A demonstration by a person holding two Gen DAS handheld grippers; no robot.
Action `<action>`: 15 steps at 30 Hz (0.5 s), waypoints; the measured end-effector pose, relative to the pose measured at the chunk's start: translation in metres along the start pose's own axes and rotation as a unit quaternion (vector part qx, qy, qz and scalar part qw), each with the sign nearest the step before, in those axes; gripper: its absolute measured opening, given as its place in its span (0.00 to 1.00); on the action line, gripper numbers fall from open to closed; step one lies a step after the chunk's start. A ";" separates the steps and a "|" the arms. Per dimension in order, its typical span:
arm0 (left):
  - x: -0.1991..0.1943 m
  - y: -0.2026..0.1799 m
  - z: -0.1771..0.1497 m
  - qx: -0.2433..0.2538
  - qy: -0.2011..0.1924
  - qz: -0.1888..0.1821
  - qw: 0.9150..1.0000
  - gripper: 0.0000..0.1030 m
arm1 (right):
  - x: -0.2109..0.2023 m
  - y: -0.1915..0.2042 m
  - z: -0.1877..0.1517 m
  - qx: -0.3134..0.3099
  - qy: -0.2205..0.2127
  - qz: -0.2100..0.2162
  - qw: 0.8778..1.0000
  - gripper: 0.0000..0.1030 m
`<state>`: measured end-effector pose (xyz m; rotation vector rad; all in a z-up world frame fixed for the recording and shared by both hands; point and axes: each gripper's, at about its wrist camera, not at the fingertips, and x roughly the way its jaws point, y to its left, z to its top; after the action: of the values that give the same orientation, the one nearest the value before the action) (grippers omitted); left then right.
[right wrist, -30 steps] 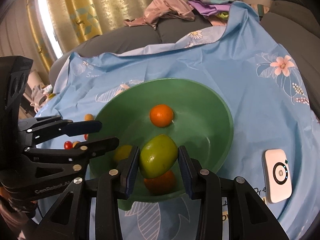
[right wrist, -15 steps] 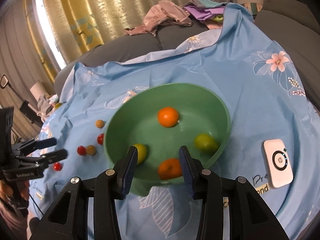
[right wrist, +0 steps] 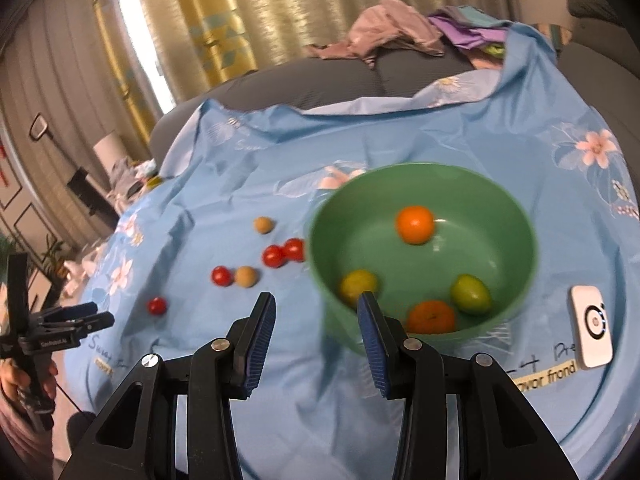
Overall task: Organize fruits
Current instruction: 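Move the right tool to the small yellow fruit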
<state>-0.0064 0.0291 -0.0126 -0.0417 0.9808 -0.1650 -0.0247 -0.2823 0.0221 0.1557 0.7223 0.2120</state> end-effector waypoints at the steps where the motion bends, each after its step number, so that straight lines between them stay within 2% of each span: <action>1: -0.002 0.002 -0.002 -0.001 -0.001 -0.002 1.000 0.75 | 0.001 0.004 -0.001 -0.004 0.002 0.003 1.000 0.42; 15: 0.007 0.005 -0.008 0.015 0.009 -0.039 0.999 0.75 | 0.061 0.069 -0.012 -0.070 0.077 0.043 0.994 0.41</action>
<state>-0.0084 0.0332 -0.0236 -0.0517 0.9951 -0.2515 0.0020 -0.2001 -0.0110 0.0366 0.8527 0.3599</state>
